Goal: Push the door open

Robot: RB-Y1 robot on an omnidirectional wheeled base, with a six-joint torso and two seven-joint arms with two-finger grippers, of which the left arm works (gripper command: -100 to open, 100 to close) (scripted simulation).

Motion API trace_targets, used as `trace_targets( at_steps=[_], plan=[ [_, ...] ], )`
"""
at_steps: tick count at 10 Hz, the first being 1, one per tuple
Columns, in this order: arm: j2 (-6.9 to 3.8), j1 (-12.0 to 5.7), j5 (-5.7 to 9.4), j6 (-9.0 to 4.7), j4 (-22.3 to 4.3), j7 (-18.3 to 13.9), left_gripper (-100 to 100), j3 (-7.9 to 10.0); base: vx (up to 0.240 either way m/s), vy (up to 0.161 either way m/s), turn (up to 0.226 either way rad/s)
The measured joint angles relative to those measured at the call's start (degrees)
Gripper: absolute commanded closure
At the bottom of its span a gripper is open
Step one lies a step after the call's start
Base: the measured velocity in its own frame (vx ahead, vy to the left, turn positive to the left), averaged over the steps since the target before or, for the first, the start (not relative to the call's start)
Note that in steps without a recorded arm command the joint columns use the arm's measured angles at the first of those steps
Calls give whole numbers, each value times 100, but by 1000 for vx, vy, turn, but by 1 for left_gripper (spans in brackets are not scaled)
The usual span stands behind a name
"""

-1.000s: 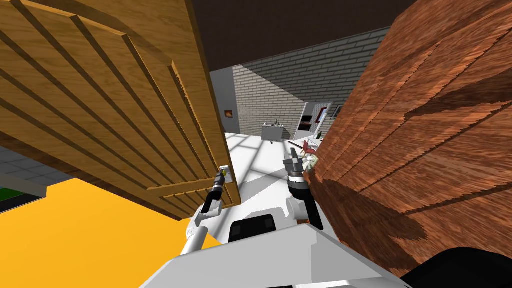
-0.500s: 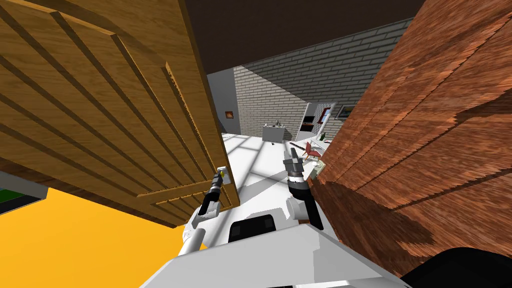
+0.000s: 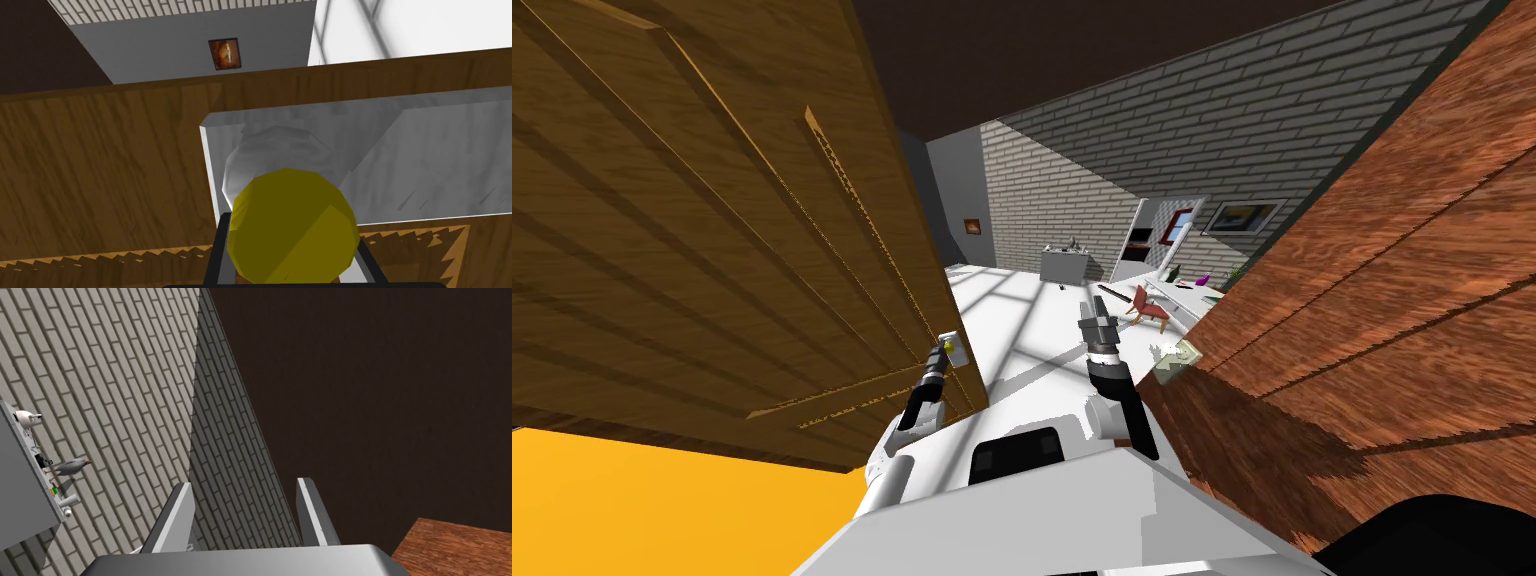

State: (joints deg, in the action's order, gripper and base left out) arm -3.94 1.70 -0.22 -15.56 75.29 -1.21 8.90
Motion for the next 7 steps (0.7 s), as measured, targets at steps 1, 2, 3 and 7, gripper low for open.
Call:
trace_targets(
  at_steps=[1,2,3,7],
  plan=[
    [-17,40,10,12,54,11,100,74,202,-24,126],
    [-35,-32,20,-18,-37,38,100,197,187,-62,79],
    [-55,-41,33,-33,-30,52,-100,288,-55,-27,117],
    [94,69,-8,-25,116,141,-100,172,-233,-40,55]
  ],
)
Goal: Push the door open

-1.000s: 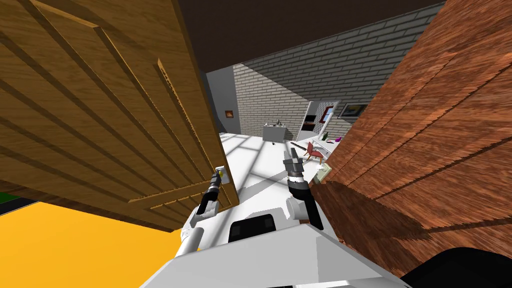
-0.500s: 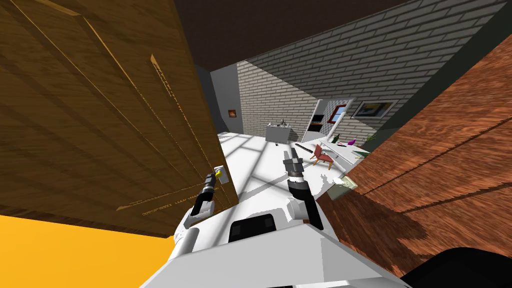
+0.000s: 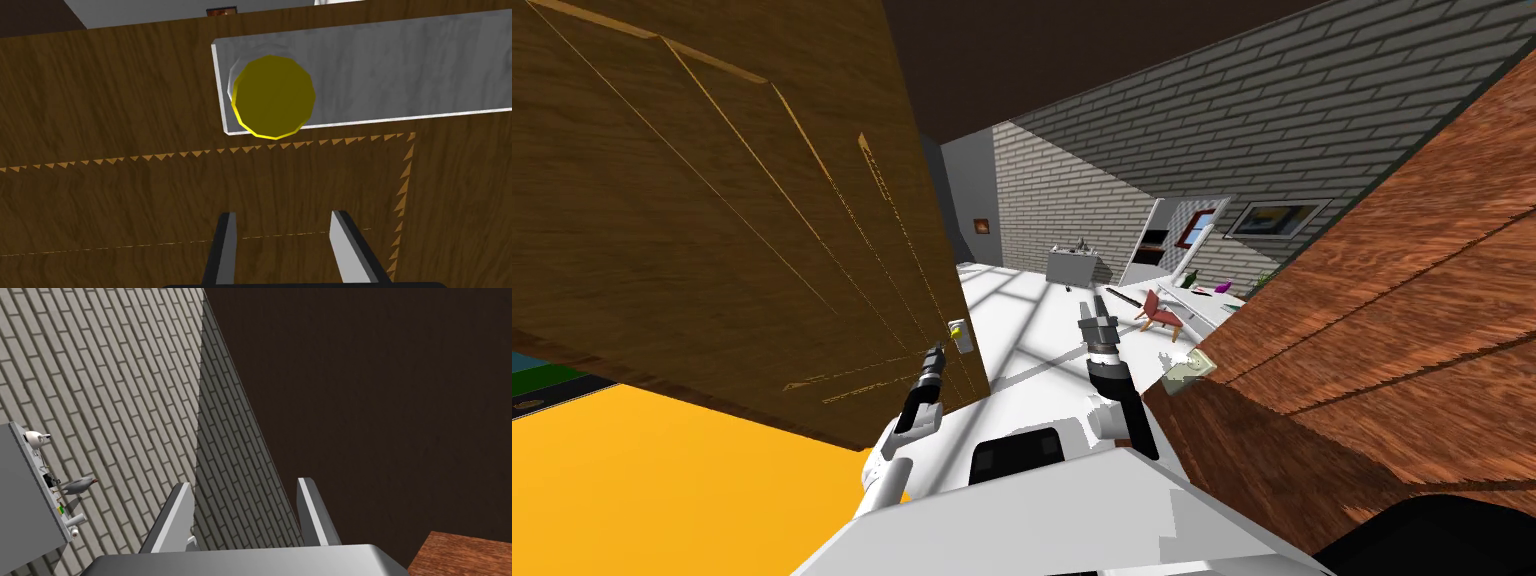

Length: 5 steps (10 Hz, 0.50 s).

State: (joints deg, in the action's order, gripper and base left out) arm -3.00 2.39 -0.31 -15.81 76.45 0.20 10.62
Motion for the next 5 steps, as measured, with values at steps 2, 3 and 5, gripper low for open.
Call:
trace_targets(
  at_steps=[2,3,5],
  plan=[
    [236,67,-29,-12,62,59,-100,-54,-159,-72,25],
    [335,108,-33,7,138,71,-100,-81,-116,-124,31],
    [443,128,-36,32,178,75,-100,-101,23,-23,0]
  ],
)
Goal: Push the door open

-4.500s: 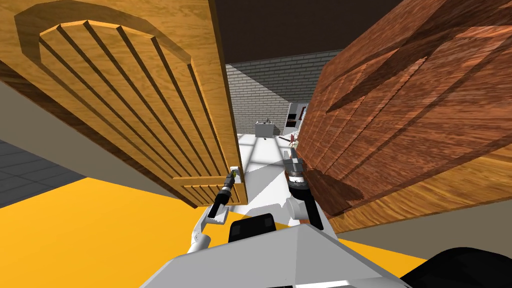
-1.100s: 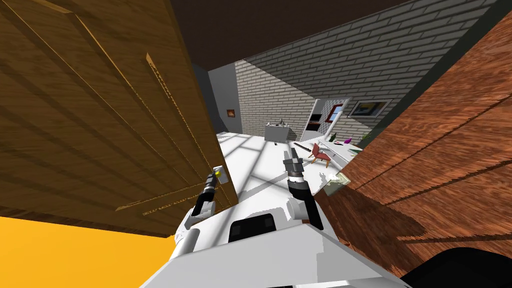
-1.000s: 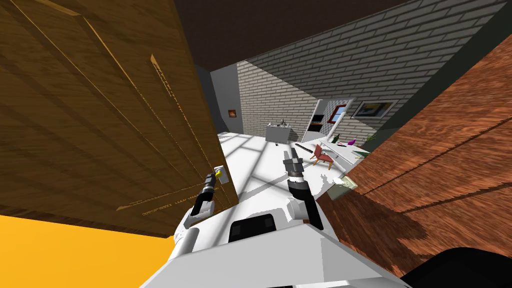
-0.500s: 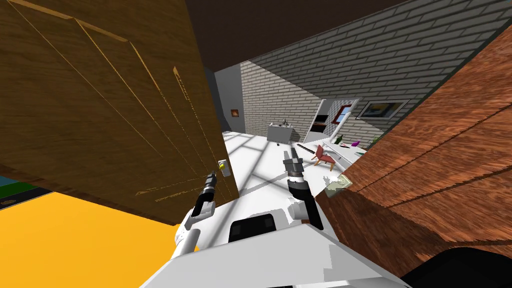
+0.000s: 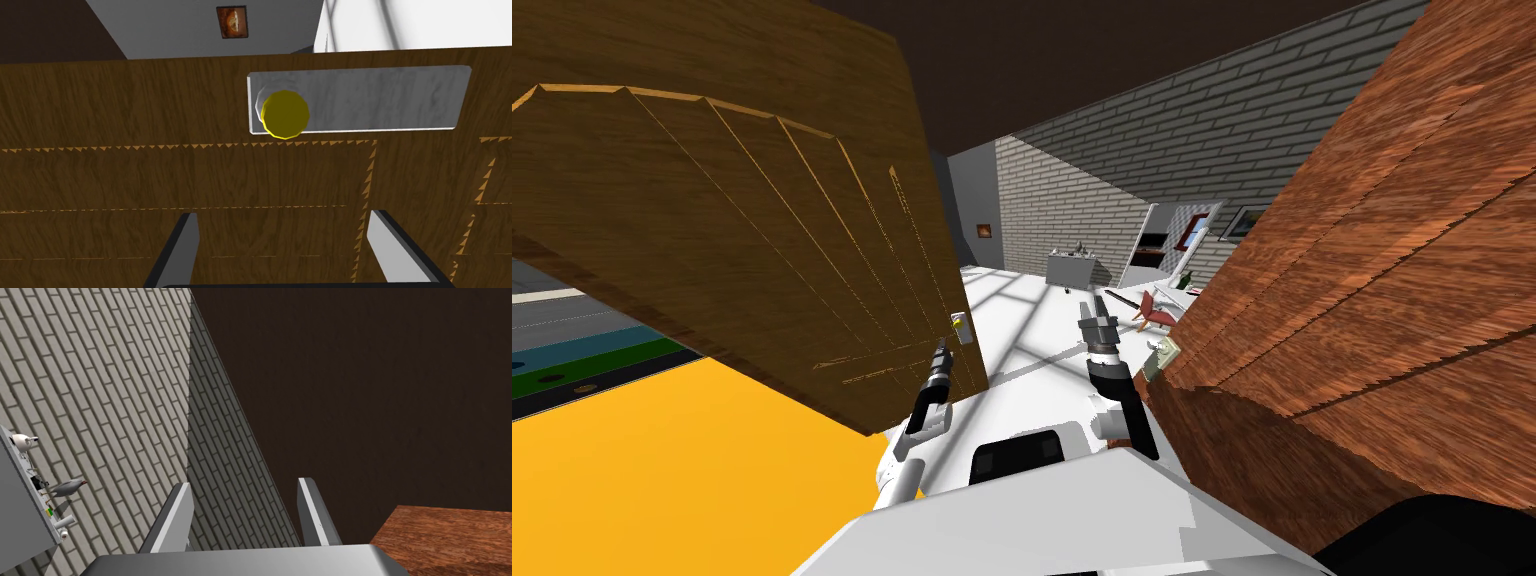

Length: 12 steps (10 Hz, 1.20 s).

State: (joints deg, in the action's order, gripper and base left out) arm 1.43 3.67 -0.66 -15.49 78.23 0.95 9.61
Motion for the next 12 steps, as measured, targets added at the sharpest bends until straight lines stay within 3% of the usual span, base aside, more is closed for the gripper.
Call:
trace_targets(
  at_steps=[4,6,8,9,12],
  plan=[
    [-284,-54,11,-74,-95,4,-100,52,230,61,-18],
    [-267,-75,13,-130,-149,13,-100,77,203,-14,-17],
    [-112,-92,14,-190,-201,25,-100,102,135,-29,-10],
    [-103,-94,15,-196,-202,25,100,102,-10,1,2],
    [-108,-95,11,-183,-207,29,100,94,-23,5,-9]
  ],
)
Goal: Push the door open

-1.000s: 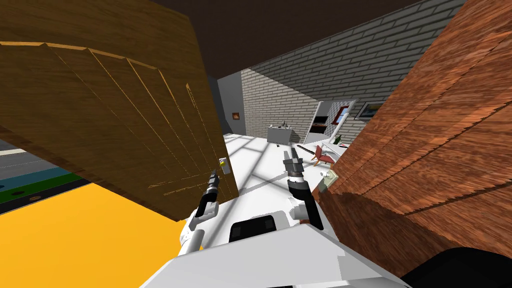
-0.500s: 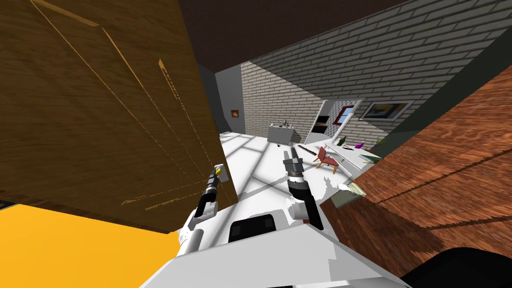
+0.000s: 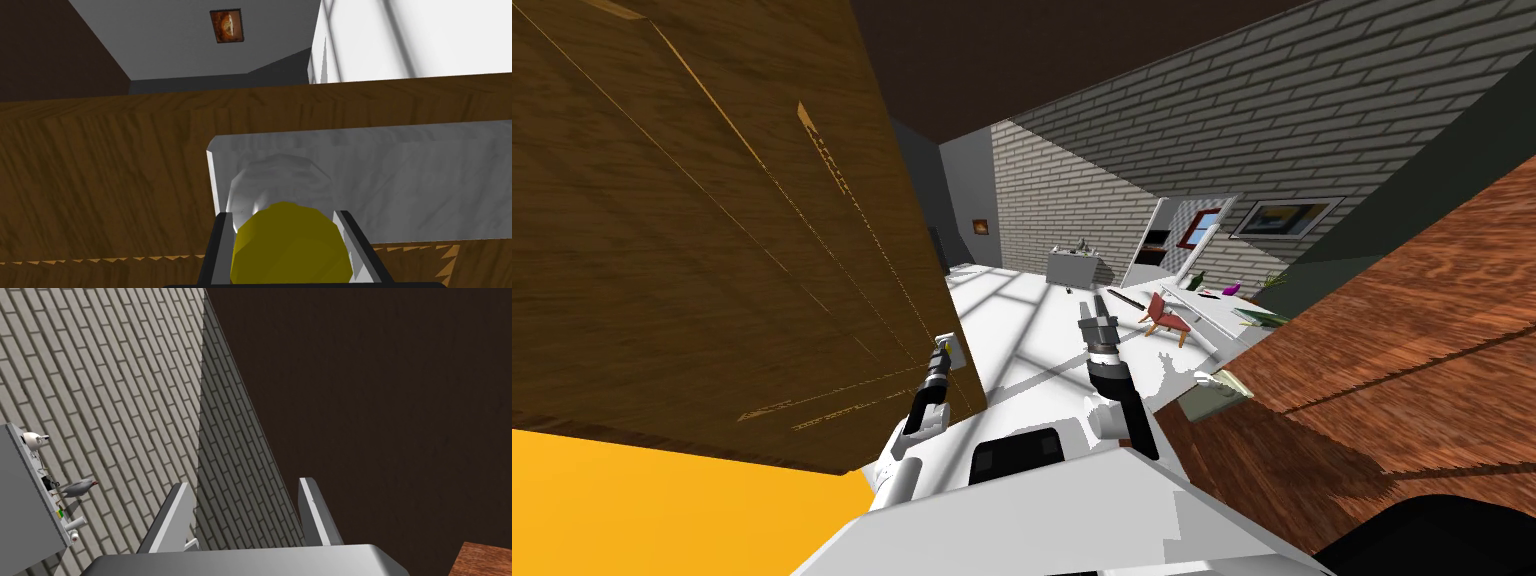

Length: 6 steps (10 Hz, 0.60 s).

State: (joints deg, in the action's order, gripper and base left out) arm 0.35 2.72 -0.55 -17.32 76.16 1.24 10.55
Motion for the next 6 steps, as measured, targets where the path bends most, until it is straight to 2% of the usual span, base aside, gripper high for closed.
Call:
trace_targets(
  at_steps=[2,5,6],
  plan=[
    [6,12,-1,8,-11,1,100,-7,-4,-1,1],
    [-22,97,10,57,17,24,100,55,146,-51,41],
    [-66,63,26,28,-55,27,100,112,187,-48,39]
  ],
)
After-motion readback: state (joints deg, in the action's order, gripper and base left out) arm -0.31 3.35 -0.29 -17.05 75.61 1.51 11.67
